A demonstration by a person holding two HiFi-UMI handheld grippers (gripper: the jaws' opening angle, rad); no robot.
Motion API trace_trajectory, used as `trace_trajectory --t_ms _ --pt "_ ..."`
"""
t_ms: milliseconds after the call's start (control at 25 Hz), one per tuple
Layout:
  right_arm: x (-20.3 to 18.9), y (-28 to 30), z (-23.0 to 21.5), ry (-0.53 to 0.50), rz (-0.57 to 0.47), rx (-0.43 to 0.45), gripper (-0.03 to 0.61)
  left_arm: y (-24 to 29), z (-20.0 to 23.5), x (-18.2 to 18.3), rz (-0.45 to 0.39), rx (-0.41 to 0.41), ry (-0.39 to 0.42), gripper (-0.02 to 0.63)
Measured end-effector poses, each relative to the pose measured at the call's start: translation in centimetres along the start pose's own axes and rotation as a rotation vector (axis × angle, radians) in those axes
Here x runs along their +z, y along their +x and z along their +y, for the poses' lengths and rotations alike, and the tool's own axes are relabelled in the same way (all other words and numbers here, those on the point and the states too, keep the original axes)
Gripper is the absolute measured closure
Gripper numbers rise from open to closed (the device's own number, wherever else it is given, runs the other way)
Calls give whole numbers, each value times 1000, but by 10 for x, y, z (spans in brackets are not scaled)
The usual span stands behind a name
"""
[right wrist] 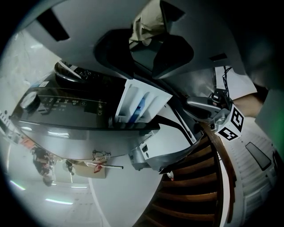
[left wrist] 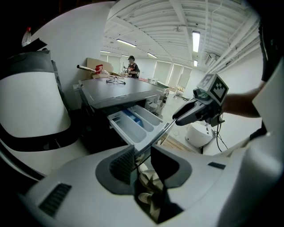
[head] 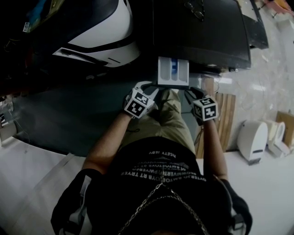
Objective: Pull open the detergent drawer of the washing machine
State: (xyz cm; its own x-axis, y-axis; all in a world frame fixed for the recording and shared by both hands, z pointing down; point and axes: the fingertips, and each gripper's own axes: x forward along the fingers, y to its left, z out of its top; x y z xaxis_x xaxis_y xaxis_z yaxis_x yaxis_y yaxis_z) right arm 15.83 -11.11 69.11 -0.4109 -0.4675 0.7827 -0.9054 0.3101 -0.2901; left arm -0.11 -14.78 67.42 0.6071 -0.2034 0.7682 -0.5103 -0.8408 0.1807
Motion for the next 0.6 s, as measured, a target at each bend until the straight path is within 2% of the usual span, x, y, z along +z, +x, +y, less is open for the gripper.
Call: trace_trajectory --t_ms 240,360,440,520,600 --pt "-2 -2 0 -1 17 -23 459 -2 -5 2 -6 -9 14 506" --pt "2 -13 0 8 7 -62 460 -10 -5 4 -13 -23 -2 508" --pt "16 -29 8 0 -57 -67 464 -23 -8 13 -51 -45 -28 515" --pt "37 -49 17 -22 -154 -59 536 -42 -10 33 -127 -46 -32 557" --pt "63 -73 29 -53 -260 -50 571 -64 -10 57 -219 -17 -7 591"
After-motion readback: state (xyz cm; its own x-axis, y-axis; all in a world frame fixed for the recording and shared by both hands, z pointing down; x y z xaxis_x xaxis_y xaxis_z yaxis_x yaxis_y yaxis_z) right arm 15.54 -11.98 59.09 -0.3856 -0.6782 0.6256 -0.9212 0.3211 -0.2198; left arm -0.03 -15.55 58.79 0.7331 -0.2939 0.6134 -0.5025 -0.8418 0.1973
